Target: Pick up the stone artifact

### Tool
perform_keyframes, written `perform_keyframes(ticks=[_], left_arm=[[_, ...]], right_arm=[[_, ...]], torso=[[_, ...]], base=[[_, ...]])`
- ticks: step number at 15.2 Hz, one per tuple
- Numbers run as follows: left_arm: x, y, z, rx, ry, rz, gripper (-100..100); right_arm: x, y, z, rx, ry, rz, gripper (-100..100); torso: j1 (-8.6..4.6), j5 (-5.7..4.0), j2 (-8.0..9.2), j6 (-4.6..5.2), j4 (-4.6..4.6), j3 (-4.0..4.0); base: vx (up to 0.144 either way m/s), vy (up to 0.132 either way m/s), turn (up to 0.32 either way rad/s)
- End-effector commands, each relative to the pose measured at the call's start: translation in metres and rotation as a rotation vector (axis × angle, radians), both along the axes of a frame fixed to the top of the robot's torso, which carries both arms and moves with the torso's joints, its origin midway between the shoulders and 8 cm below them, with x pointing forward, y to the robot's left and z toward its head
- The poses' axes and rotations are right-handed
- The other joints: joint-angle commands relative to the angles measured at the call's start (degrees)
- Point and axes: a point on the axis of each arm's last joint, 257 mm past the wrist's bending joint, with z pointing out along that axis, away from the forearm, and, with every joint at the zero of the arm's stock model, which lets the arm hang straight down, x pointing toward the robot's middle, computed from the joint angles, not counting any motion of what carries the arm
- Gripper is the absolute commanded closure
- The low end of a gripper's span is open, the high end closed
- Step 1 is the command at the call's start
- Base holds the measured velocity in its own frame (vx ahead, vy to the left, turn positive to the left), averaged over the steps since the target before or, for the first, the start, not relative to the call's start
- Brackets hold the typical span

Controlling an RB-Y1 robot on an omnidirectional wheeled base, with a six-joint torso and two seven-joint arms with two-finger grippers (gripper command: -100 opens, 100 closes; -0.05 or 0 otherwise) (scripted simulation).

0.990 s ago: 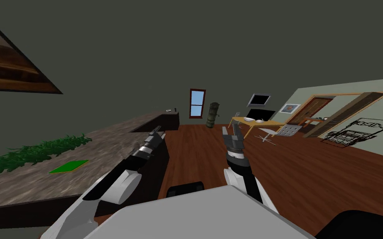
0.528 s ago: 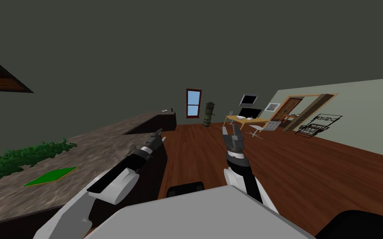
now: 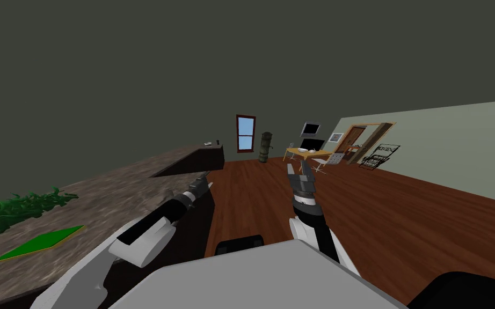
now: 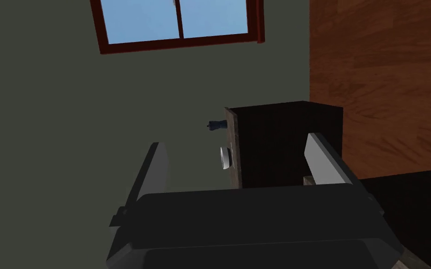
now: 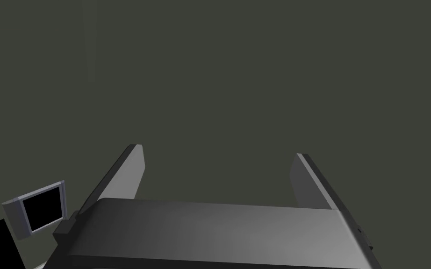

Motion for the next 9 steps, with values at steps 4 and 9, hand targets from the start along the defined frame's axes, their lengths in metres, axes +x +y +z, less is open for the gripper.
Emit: perform_keyframes(ticks=[4, 9], left_arm=[[-0.004, 0.019, -0.037, 0.072, 0.138, 0.022, -100], [-0.011, 0.042, -0.066, 0.139, 0.246, 0.05, -100]], right_arm=[[0.0, 0.0, 0.0, 0.0, 0.0, 0.0, 0], [0.0, 0.0, 0.0, 0.0, 0.0, 0.0, 0]], torso=[[0.08, 0.01, 0.04, 0.04, 0.0, 0.02], [0.02, 0.01, -0.04, 0.0, -0.01, -0.02]], base=[[-0.055, 0.073, -0.186], [-0.045, 0.058, -0.099]])
